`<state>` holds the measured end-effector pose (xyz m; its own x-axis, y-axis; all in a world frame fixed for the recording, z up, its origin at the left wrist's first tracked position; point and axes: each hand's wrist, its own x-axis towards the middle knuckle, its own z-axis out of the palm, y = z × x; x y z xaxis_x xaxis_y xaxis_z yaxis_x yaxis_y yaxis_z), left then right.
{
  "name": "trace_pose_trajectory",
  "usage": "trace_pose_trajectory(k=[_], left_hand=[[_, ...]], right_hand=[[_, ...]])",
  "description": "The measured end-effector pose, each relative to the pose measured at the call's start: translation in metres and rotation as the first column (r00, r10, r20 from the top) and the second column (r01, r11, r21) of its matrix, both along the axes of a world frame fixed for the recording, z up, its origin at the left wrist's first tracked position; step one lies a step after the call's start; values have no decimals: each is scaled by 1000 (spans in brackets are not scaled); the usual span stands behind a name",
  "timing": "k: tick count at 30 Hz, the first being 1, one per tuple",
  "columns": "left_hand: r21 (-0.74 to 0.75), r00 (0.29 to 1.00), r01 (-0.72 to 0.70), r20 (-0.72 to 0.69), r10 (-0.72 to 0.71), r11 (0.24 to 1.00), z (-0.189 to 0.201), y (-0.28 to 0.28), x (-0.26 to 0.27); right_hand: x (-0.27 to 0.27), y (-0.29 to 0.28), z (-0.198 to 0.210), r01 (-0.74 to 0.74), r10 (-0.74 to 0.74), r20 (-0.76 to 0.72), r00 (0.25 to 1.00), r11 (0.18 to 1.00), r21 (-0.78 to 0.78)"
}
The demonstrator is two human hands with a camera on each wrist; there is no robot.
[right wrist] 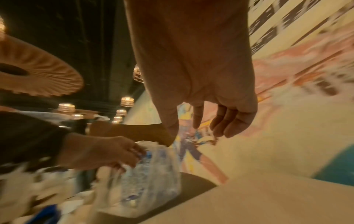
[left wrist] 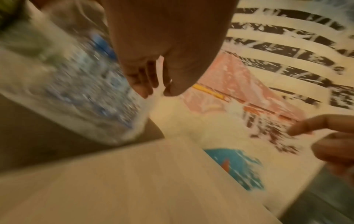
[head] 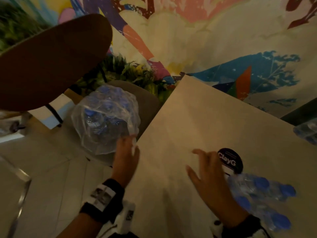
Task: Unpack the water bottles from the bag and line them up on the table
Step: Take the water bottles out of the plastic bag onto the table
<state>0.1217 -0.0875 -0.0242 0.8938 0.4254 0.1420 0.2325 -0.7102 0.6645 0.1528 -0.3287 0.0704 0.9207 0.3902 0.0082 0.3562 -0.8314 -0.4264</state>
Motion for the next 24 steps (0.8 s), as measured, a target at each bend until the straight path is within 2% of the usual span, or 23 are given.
trace_pose_trajectory(k=[1,2,4,6,9,10,12,13,15,17,21,24], left_hand=[[126,996,-94,5,94,988,1,26,2],[177,985,-175,26,173,969,5,50,6],[177,960,-281,73,272,943,15,86,16],[247,965,-260,29,261,934,24,112,28],[329,956,-167,-177,234,929,22,144,45],[326,939,-142,-255,232,935,23,151,48],[342,922,-94,-324,211,935,23,159,52],[350,930,-65,-318,184,934,21,161,51],[358,948,-45,-278,152,933,23,160,47],[368,954,-83,-238,180,926,20,158,40],[410,957,-12,-259,129,912,4,153,21],[323,975,-73,-175,135,944,4,142,6]], right_hand=[[0,25,-2,-93,93,-31,995,996,5],[1,51,-3,-176,177,-65,982,984,8],[4,103,-9,-328,329,-116,937,944,30],[9,153,-17,-472,485,-144,863,874,119],[28,213,-33,-578,611,-211,763,791,202],[38,229,-38,-562,605,-240,759,795,226],[60,253,-43,-465,525,-239,817,845,265],[72,262,-48,-422,469,-242,849,879,221],[92,272,-52,-393,383,-227,895,919,3],[110,276,-56,-385,355,-200,913,913,-135],[130,280,-65,-413,383,-166,909,884,-220],[133,279,-66,-388,400,-11,917,882,-269]])
